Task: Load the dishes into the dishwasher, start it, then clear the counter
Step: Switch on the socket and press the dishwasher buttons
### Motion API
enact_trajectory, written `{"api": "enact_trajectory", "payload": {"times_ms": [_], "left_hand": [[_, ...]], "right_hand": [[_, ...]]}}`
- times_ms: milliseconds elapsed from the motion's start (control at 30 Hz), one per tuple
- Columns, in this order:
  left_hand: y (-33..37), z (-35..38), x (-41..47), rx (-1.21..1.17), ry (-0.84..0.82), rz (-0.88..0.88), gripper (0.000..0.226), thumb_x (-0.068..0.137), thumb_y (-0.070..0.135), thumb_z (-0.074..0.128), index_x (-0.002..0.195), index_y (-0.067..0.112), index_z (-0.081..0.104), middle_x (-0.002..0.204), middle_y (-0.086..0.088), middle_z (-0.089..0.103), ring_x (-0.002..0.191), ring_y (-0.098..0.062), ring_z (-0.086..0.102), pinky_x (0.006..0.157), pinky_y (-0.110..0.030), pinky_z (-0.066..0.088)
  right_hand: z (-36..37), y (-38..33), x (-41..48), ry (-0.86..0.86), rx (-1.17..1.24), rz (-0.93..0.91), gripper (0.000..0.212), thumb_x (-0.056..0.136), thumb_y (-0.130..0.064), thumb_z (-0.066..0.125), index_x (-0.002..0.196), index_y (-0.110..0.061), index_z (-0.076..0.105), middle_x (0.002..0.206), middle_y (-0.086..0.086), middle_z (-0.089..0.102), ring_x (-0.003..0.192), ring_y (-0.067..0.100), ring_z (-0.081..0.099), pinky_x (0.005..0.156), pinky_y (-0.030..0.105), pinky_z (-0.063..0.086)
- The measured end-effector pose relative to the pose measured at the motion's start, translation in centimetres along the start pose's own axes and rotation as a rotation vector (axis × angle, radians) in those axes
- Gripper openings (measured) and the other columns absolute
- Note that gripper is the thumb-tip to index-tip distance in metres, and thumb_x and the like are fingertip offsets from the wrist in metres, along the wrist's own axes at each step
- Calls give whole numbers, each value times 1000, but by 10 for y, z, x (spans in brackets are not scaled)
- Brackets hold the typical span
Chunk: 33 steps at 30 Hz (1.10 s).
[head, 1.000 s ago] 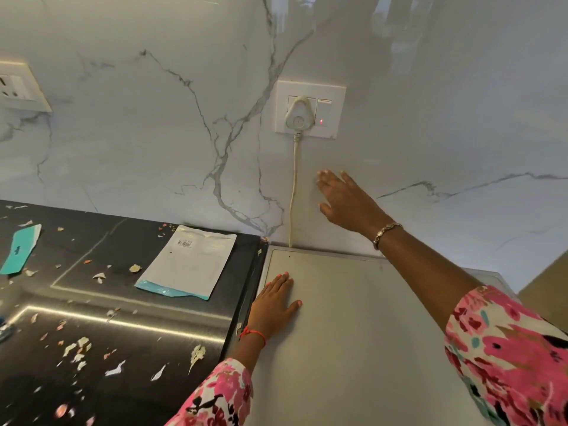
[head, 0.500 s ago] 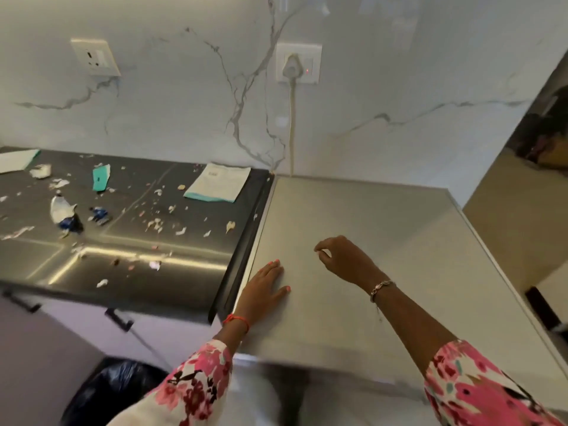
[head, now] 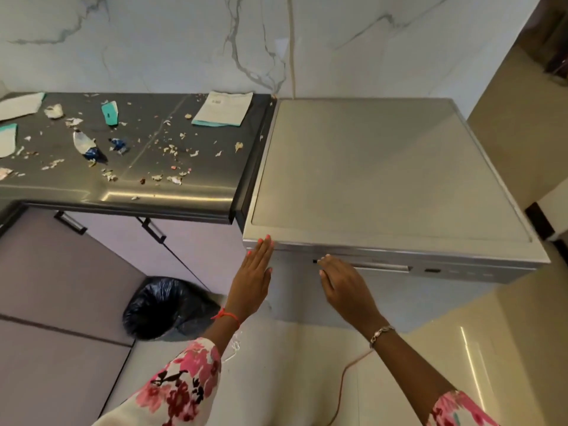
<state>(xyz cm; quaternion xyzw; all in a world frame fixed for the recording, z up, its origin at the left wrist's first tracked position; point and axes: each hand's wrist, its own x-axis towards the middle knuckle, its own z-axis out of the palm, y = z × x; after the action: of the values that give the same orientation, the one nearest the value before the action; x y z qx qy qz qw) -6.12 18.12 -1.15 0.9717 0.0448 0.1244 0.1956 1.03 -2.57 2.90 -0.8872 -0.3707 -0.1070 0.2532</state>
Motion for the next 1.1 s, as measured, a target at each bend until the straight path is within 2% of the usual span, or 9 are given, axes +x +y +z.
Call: {"api": "enact_trajectory", "payload": {"times_ms": [100, 200, 300, 433, 567, 700, 833, 1000, 1100], "left_hand": [[-19, 17, -22, 6, 6, -54, 59, 100, 15, 38, 149, 14, 3, 157, 2, -5, 147, -12, -3, 119, -22, -5], [-41, 43, -34, -31, 21, -77, 58, 101, 16, 34, 149, 17, 1, 157, 5, -7, 147, -11, -4, 120, -33, 5], [-68, 73, -25, 8, 133, 20, 59, 101, 15, 34, 149, 15, 0, 157, 2, -3, 146, -16, 0, 119, -42, 10], [-97, 116, -6, 159, 332, 123, 68, 99, 21, 32, 149, 21, -14, 156, 10, -21, 146, -10, -13, 120, -35, -10], [-112, 151, 16, 207, 554, 178, 74, 97, 27, 35, 148, 20, -18, 155, 9, -26, 145, -10, -17, 118, -37, -12], [-115, 171, 34, 152, 722, 239, 74, 94, 24, 32, 147, 21, -20, 154, 9, -28, 144, -10, -19, 119, -35, -9], [-119, 178, 47, 112, 810, 296, 75, 92, 24, 31, 147, 22, -20, 154, 11, -27, 144, -10, -19, 119, -32, -8], [-116, 182, 54, 92, 890, 296, 77, 90, 26, 33, 147, 24, -19, 154, 13, -26, 144, -8, -18, 119, -31, -7], [-117, 184, 55, 107, 917, 301, 80, 89, 25, 36, 147, 24, -19, 154, 13, -25, 144, -7, -17, 119, -29, -7]], "right_hand": [[32, -12, -27, 8, -89, -18, 27, 86, -8, 56, 107, 5, 66, 107, 20, 67, 105, 34, 64, 87, 42, 54], [69, -20, -43, 17, -143, 31, 42, 92, -20, 37, 119, 2, 61, 119, 21, 62, 117, 38, 55, 94, 47, 49], [114, -24, -45, 60, -159, 64, 47, 99, -25, 25, 128, -1, 54, 125, 22, 58, 122, 35, 44, 95, 46, 48], [175, -18, -37, 193, -257, 27, 45, 99, -29, 28, 136, -7, 41, 127, 23, 56, 117, 37, 55, 93, 45, 51], [217, -5, -21, 360, -373, -53, 47, 95, -32, 31, 138, -14, 30, 126, 20, 49, 112, 34, 52, 91, 42, 50], [232, 4, -1, 481, -426, -58, 49, 96, -36, 30, 140, -16, 35, 115, 23, 62, 98, 36, 64, 81, 40, 54], [236, 10, 10, 565, -474, -104, 48, 93, -34, 39, 135, -10, 45, 110, 21, 64, 90, 33, 65, 72, 36, 55], [238, 10, 16, 578, -548, -187, 47, 91, -26, 51, 129, 0, 51, 108, 14, 67, 83, 27, 65, 68, 33, 53], [238, 9, 19, 562, -605, -249, 42, 95, -21, 40, 124, 6, 54, 107, 15, 67, 83, 25, 65, 68, 33, 54]]}}
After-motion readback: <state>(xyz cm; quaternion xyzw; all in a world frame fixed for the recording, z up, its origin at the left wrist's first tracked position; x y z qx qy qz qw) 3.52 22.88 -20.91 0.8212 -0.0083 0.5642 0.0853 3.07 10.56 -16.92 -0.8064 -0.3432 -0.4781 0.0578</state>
